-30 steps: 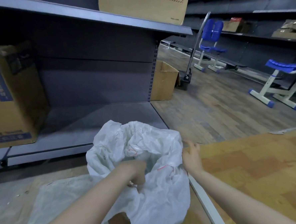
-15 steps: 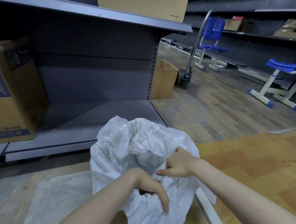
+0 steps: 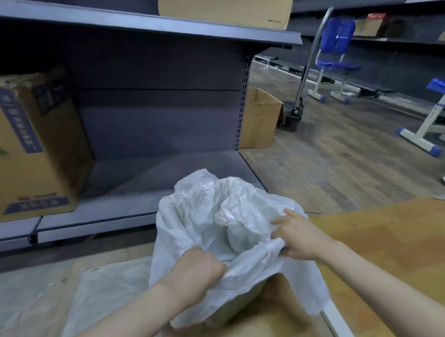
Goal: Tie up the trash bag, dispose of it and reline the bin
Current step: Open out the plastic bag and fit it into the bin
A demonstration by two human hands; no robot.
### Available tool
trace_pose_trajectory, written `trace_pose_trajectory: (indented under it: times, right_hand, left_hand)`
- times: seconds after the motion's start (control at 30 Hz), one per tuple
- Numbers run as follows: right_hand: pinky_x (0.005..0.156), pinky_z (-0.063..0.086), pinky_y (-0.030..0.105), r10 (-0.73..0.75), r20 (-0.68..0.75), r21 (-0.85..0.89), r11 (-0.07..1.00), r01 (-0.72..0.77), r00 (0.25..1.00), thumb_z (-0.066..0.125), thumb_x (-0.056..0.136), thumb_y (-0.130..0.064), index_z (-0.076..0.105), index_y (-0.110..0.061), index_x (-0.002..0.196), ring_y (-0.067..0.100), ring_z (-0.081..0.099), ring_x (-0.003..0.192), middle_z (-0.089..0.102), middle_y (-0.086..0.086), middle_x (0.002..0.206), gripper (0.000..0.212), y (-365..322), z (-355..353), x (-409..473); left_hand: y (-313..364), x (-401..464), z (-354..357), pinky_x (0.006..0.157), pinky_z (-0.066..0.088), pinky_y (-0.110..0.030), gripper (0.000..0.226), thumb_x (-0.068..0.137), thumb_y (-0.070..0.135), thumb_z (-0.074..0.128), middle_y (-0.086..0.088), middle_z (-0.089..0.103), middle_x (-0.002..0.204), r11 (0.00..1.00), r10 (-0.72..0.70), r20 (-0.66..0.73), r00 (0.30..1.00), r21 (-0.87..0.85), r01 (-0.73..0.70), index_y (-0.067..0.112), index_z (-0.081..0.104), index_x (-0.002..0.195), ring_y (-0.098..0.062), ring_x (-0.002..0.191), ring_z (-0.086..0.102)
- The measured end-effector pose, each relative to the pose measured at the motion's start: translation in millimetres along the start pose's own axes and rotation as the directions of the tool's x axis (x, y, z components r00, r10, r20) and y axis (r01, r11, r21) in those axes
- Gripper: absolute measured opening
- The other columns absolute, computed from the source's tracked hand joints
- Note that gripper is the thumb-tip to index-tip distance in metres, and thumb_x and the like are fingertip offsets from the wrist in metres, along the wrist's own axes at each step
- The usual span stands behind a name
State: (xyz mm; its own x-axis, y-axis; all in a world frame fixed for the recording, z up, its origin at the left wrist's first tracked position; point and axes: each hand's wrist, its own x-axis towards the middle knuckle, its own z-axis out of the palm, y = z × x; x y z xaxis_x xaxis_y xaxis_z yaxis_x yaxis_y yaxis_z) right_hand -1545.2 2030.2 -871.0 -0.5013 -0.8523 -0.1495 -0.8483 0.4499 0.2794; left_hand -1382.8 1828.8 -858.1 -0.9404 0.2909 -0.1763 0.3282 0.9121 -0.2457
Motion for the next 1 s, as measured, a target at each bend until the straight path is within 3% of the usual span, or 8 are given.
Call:
trace_pose_trajectory:
  times: [0.13, 0.27, 0.4, 0.47, 0.63, 0.73, 0.87, 1.0]
  right_hand:
    - [0.095, 0.021, 0.028, 0.042, 0.082, -0.075, 0.997, -0.036, 0.996, 0.051, 0.083, -0.021, 0.031, -0.021, 0.053, 0.023, 0.044, 0.068, 0.045, -0.002, 0.059, 0.036, -7, -13, 2]
    - [0.109, 0.016, 0.034, 0.056, 0.109, -0.052, 0.997, -0.050, 0.992, 0.049, 0.084, -0.014, 0.026, -0.022, 0.052, 0.024, 0.039, 0.064, 0.033, -0.005, 0.053, 0.040, -14, -18, 0]
    - [0.110, 0.014, 0.037, 0.078, 0.131, -0.069, 0.995, -0.069, 0.988, 0.049, 0.087, -0.012, 0.026, -0.021, 0.053, 0.011, 0.025, 0.050, 0.032, -0.005, 0.054, 0.042, -26, -18, -2]
    - [0.109, 0.018, 0.038, 0.087, 0.112, -0.059, 0.995, -0.081, 0.990, 0.050, 0.086, -0.013, 0.026, -0.020, 0.053, 0.011, 0.024, 0.049, 0.032, -0.005, 0.054, 0.041, -30, -18, -1]
    - [0.080, 0.027, 0.034, 0.061, -0.087, -0.024, 0.998, -0.063, 0.994, 0.053, 0.066, -0.053, 0.060, -0.027, 0.064, 0.016, 0.056, 0.079, 0.058, -0.012, 0.069, 0.027, -32, -18, -12]
    - [0.109, 0.022, 0.045, 0.004, -0.156, 0.043, 0.999, 0.003, 0.988, 0.040, 0.065, -0.059, 0.069, -0.029, 0.072, 0.016, 0.056, 0.120, 0.068, -0.014, 0.087, 0.042, -19, -12, -16]
    - [0.097, 0.044, 0.039, -0.134, -0.255, -0.016, 0.991, 0.134, 0.958, 0.051, 0.063, -0.050, 0.059, -0.028, 0.053, 0.008, 0.068, 0.075, 0.058, -0.013, 0.052, 0.026, -39, -8, -9]
    - [0.070, 0.047, 0.025, -0.120, -0.237, 0.204, 0.964, 0.171, 0.964, 0.047, 0.067, -0.046, 0.061, -0.021, 0.058, 0.014, 0.058, 0.061, 0.059, -0.006, 0.056, 0.030, -47, -16, -14]
  left_hand:
    - [-5, 13, 1, 0.056, 0.020, -0.016, 0.043, 0.077, -0.018, 0.043, -0.004, 0.026, 0.060, 0.998, 0.010, 0.067, 0.998, -0.066, -0.006, 0.015, 0.022, 0.059, -0.032, 0.077, 0.050]
    - [2, 12, 0, 0.114, 0.015, -0.039, 0.011, 0.078, 0.010, 0.057, -0.008, 0.054, 0.082, 0.992, -0.027, 0.097, 0.995, -0.118, 0.038, 0.008, 0.056, 0.089, -0.028, 0.088, 0.051]
    - [29, 18, -4, 0.067, 0.039, -0.028, 0.046, 0.077, 0.046, 0.067, -0.012, 0.066, 0.094, 0.981, -0.107, -0.022, 0.994, -0.164, 0.102, 0.011, 0.054, 0.104, -0.030, 0.087, 0.063]
    - [31, 18, 0, 0.042, 0.001, -0.021, 0.045, 0.046, 0.041, 0.087, -0.004, 0.062, 0.053, 0.985, -0.139, -0.064, 0.988, -0.108, 0.132, 0.017, 0.062, 0.075, -0.018, 0.045, 0.059]
    - [-3, 14, 7, 0.047, 0.024, -0.023, 0.025, 0.075, 0.030, 0.075, -0.007, 0.068, 0.069, 0.999, -0.030, -0.134, 0.991, -0.048, 0.023, 0.015, 0.062, 0.090, -0.024, 0.063, 0.066]
    - [-27, 9, 12, 0.054, 0.028, -0.029, 0.021, 0.095, 0.026, 0.050, -0.016, 0.065, 0.097, 0.992, -0.079, -0.046, 0.996, -0.105, 0.073, 0.009, 0.055, 0.106, -0.033, 0.092, 0.061]
    - [-17, 9, 5, 0.111, 0.024, -0.041, 0.035, 0.088, 0.039, 0.053, -0.007, 0.064, 0.103, 0.998, -0.033, -0.105, 0.994, -0.055, 0.028, 0.014, 0.054, 0.113, -0.028, 0.102, 0.056]
    - [20, 23, 5, 0.076, 0.040, -0.038, 0.028, 0.096, 0.029, 0.047, -0.015, 0.064, 0.105, 0.986, -0.039, -0.170, 0.985, -0.164, 0.011, 0.009, 0.053, 0.114, -0.035, 0.098, 0.060]
